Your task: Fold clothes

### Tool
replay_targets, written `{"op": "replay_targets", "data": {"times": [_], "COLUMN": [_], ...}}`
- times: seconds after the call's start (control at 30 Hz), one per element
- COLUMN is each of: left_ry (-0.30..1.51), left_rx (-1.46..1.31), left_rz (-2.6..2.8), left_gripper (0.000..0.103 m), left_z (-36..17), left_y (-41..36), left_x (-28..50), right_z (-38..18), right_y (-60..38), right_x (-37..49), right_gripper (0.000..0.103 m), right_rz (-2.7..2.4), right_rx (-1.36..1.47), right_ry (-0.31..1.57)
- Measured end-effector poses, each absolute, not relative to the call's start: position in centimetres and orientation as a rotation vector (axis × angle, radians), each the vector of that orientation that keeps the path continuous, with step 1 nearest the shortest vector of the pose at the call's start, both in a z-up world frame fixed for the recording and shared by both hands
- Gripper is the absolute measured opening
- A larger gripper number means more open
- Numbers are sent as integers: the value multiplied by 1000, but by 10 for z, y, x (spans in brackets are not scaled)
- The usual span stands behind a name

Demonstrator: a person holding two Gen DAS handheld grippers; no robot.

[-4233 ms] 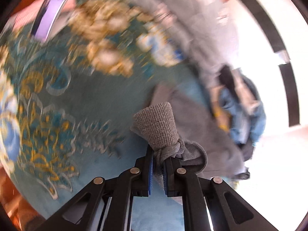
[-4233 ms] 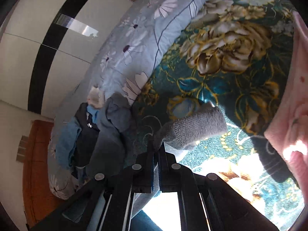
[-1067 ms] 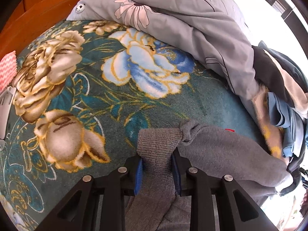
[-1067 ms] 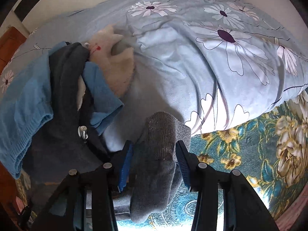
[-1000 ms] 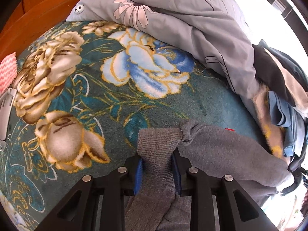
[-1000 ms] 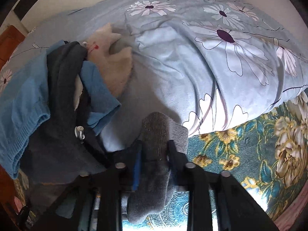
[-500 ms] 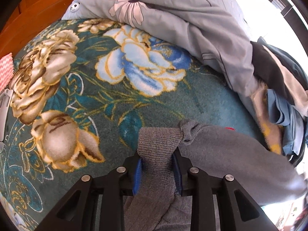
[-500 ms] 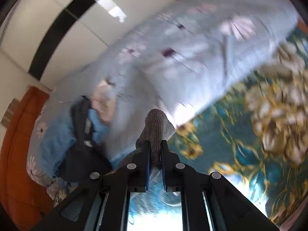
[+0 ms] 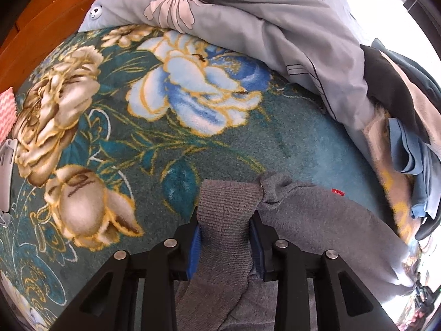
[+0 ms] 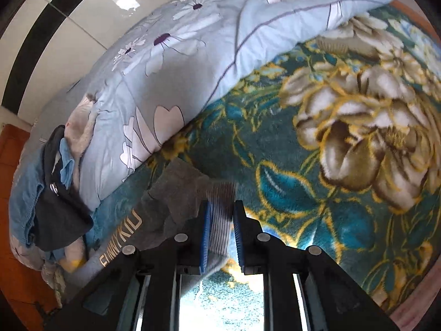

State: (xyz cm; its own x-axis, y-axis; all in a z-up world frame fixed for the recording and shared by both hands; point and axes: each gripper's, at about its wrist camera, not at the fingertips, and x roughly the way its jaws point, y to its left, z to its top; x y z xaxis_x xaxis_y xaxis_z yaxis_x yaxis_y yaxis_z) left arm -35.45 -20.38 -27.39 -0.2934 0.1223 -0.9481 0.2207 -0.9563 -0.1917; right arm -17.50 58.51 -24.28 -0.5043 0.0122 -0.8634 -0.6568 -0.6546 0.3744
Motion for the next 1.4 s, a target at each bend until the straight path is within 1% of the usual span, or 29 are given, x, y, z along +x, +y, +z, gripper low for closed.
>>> {"op": "replay_targets", "data": {"times": [0.07,0.1,0.13,0.17,0.23,0.4,0.53,0.63,0.67,0.7,0.73,0.77,0.87,1.0,1.03,1.17,1.3,1.4], "left_ry": [443,444,446,447,447,410,406,415,410,405,401,397,406,429,434,444,449,446], "left_rx": [1832,1833,1835,1837,1839,1847,1857,1850,1847,1845,1844,1842,1838,1824,1826,1829,1852,1883], "left_rz": [-2434,-2432,-2427,-2422,-2410,-2397,-2380,-2368,-2367,-2367,-2368,-2368,-2372,-2384,-2382,-2368,-2372,-2379], "left_gripper": [36,36,36,36,36,36,37,37,37,38,38,38,38,37,38,39,39,42], "left_z": [-274,-274,-275,-275,-277,-276,-277,-278,-278,-278,-277,-277,-275,-272,-272,-274,-268,-261], "left_y": [-204,-204,-204,-204,-203,-199,-199,-199,-198,-198,-197,-197,-198,-200,-200,-200,-200,-201], "left_x": [-354,-354,-355,-356,-358,-361,-362,-363,-363,-363,-363,-363,-364,-365,-365,-367,-367,-367], "right_z": [-229,-223,-222,-222,-228,-252,-269,-268,-268,-267,-267,-264,-250,-214,-210,-233,-249,-241], "right_y": [585,585,584,582,579,580,587,581,580,580,581,581,582,603,606,598,598,599], "right_x": [-185,-192,-203,-213,-234,-270,-277,-277,-276,-274,-271,-269,-262,-250,-251,-266,-258,-255], "right_gripper": [28,30,32,39,45,45,45,45,42,36,19,8,6,6,6,6,6,8], "right_rz": [2239,2267,2289,2310,2329,2269,2246,2261,2263,2251,2240,2237,2288,2344,2340,2240,2189,2188], "right_rx": [-1242,-1246,-1284,-1322,-1414,-1551,-1618,-1631,-1634,-1633,-1631,-1622,-1576,-1315,-1290,-1390,-1396,-1390], "right_ry": [907,866,851,836,807,703,813,769,757,774,787,781,801,841,845,778,825,830]}}
